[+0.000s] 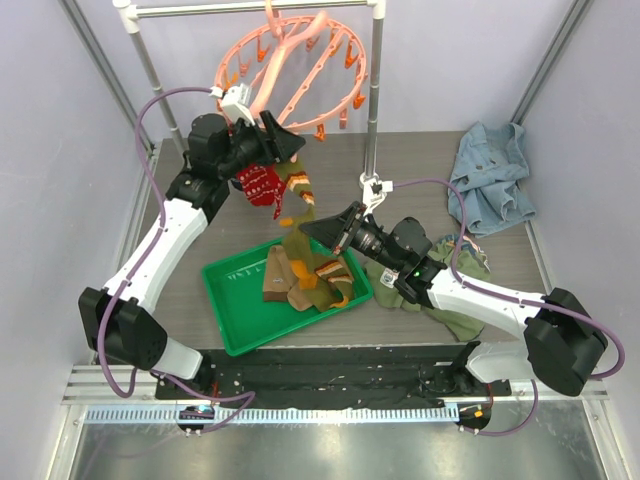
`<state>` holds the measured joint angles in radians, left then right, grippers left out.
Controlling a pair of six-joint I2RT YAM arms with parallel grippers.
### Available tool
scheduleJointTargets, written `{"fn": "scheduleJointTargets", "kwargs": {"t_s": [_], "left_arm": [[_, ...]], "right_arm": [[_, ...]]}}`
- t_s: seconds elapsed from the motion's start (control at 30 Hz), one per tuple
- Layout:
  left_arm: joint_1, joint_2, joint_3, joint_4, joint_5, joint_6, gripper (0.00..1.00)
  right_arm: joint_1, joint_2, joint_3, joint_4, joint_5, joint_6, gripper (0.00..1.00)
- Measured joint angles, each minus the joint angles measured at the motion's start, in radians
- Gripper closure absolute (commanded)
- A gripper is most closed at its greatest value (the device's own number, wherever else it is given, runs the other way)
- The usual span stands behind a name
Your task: Remove the socks clipped to the hanger
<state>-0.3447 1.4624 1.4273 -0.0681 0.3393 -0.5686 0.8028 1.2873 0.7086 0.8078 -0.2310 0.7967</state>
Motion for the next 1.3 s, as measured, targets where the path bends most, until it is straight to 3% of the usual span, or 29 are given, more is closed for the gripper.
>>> {"fn": "scheduleJointTargets", "kwargs": {"t_s": [0.27, 0.4, 0.57, 0.67, 0.8, 1.03, 1.17, 1.3], "left_arm": [[0.0, 0.005, 0.033, -0.013, -0.006, -0.001, 0.82], [0.0, 0.011, 0.042, -0.019, -0.008, 0.0, 0.91], [0.0, 0.011, 0.042, -0.029, -0.015, -0.001, 0.92], [0.0, 0.012, 0.042, -0.034, -0.018, -0.001, 0.9], [0.0, 0.012, 0.042, -0.035, -0.018, -0.002, 0.9], [0.0, 0.012, 0.042, -0.035, -0.017, -0.005, 0.89], [0.0, 0.012, 0.042, -0.038, -0.017, -0.004, 0.86], [0.0, 0.012, 0.042, -0.041, -0.018, -0.003, 0.84]], "right_arm": [[0.0, 0.0, 0.0, 0.0, 0.0, 0.001, 0.99], [0.0, 0.0, 0.0, -0.027, 0.008, -0.027, 0.99], [0.0, 0.0, -0.001, -0.154, 0.039, -0.111, 0.99], [0.0, 0.0, -0.002, -0.217, 0.039, -0.126, 0.92], [0.008, 0.023, -0.048, -0.209, 0.043, -0.089, 0.73], [0.065, 0.227, -0.095, -0.232, 0.055, -0.027, 0.5], [0.071, 0.232, -0.061, -0.321, 0.064, -0.041, 0.27], [0.07, 0.209, 0.01, -0.345, 0.129, -0.109, 0.23]]}}
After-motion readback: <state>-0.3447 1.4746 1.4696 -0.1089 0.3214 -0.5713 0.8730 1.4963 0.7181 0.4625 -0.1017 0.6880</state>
